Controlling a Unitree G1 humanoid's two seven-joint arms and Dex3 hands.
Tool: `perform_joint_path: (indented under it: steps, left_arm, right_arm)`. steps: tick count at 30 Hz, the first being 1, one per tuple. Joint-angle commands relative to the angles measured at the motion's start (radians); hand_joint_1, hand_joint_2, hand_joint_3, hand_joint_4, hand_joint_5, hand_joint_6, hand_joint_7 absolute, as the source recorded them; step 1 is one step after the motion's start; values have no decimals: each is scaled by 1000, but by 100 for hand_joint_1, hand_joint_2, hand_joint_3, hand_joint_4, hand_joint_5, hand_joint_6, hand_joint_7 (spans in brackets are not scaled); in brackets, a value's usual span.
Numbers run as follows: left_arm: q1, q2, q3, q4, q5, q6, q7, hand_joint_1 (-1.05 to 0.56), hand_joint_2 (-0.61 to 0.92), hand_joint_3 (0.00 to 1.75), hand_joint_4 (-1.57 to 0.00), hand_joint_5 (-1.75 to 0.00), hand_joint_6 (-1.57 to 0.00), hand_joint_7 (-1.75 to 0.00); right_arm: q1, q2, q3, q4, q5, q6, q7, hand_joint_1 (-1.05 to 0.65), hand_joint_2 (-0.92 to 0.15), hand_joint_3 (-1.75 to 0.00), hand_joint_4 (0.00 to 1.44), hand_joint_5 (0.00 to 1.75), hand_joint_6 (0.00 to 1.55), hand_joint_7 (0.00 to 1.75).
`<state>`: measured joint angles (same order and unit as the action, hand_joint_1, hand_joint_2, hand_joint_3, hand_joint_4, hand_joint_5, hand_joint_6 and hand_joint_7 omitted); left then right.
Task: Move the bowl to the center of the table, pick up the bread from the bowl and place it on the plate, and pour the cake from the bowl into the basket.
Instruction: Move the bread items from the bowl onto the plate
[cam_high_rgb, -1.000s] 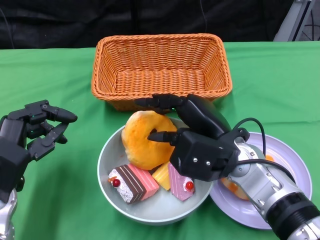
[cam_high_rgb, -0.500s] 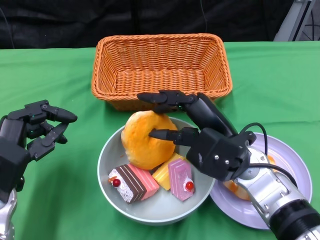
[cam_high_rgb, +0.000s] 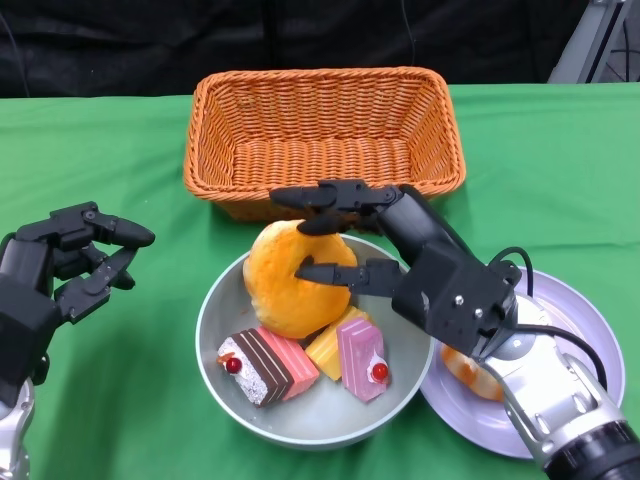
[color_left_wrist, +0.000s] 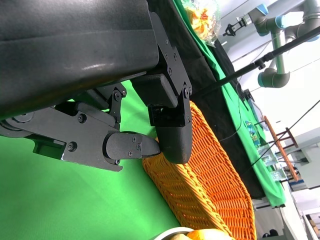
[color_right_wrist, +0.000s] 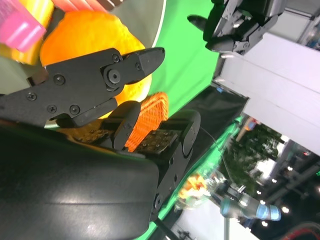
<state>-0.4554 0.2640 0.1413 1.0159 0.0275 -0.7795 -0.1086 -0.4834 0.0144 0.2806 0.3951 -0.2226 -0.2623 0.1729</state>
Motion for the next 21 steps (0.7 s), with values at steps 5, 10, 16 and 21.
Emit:
perform_joint_path:
  steps: [5, 10, 16, 21]
  left_arm:
    - [-3, 8, 2, 5, -6, -5, -1, -18, 92, 29, -81, -138, -91, -80]
    - [-2, 8, 2, 1, -7, -3, -1, -18, 92, 30, -82, -137, -92, -80]
    - [-1, 8, 3, 1, -14, -3, -12, -16, 92, 30, -82, -136, -92, -78]
    - [2, 10, 0, -2, -4, -3, -1, -17, 92, 29, -81, -136, -92, -77]
  right_arm:
    - [37, -75, 14, -152, -16, 133, 96, -41, -87, 0, 60, 37, 61, 0]
    - [37, -107, 40, -172, -89, 69, 60, -50, -89, -1, 56, 29, 57, 0]
    - [51, -116, 47, -208, -119, 58, 47, -52, -90, 0, 52, 27, 54, 0]
    - [52, -119, 46, -216, -126, 61, 56, -53, -90, 0, 52, 25, 53, 0]
